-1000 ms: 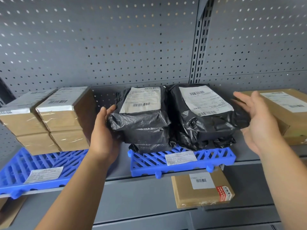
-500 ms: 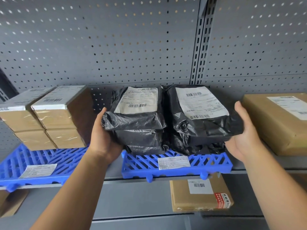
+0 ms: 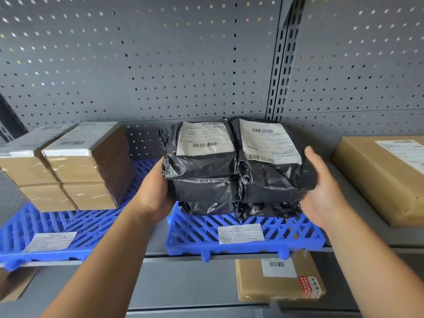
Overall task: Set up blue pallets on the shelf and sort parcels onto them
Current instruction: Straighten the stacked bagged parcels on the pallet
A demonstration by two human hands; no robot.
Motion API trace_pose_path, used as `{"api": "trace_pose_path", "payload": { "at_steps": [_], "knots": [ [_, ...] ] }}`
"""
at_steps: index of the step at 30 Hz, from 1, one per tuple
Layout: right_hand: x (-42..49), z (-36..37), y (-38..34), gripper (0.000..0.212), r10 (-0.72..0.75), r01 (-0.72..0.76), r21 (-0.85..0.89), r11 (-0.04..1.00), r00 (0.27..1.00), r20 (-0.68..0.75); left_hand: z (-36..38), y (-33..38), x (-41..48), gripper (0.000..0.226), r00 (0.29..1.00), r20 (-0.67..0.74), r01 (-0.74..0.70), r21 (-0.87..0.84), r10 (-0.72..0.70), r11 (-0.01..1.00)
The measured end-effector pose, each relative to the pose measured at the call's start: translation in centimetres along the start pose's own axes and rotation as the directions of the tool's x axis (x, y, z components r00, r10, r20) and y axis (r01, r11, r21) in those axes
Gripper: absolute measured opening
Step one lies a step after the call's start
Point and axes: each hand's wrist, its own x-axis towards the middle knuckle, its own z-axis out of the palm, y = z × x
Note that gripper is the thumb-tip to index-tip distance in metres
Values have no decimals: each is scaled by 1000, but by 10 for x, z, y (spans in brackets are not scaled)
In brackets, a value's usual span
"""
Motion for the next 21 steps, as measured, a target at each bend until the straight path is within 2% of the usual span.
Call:
{"api": "trace_pose_path", "payload": {
  "at_steps": [5, 8, 10, 12, 14, 16, 19, 21],
  "knots": [
    [0, -3, -1, 57, -16, 17, -54, 998, 1000, 18, 0, -5, 0, 47, 1000, -21, -15, -1, 15, 1000],
    [-4, -5, 0, 56, -151, 152, -52, 987, 988, 18, -3, -7, -4, 64, 997, 26, -66, -129, 70, 989],
    [-8, -8, 1, 63, -259, 261, -51, 964, 965, 33, -8, -13, -9, 76, 987, 91, -116, -169, 133, 979],
    [-13, -12, 4, 75, -305, 315, -110, 943, 947, 103, -13, -20, -14, 79, 983, 79, -164, -52, 168, 985],
    [-15, -17, 10, 85, -320, 347, -189, 919, 934, 157, -18, -27, -18, 68, 983, 43, -185, 194, 180, 964],
    [-16, -18, 14, 97, -317, 362, -266, 893, 927, 198, -25, -31, -23, 56, 977, 128, -208, 364, 172, 908],
    [-13, -21, 15, 108, -314, 388, -391, 835, 918, 241, -21, -29, -29, 42, 963, 218, -220, 291, 159, 931],
    [-11, -22, 13, 109, -319, 401, -454, 796, 914, 250, -14, -25, -30, 38, 964, 205, -229, 316, 170, 921]
  ]
}}
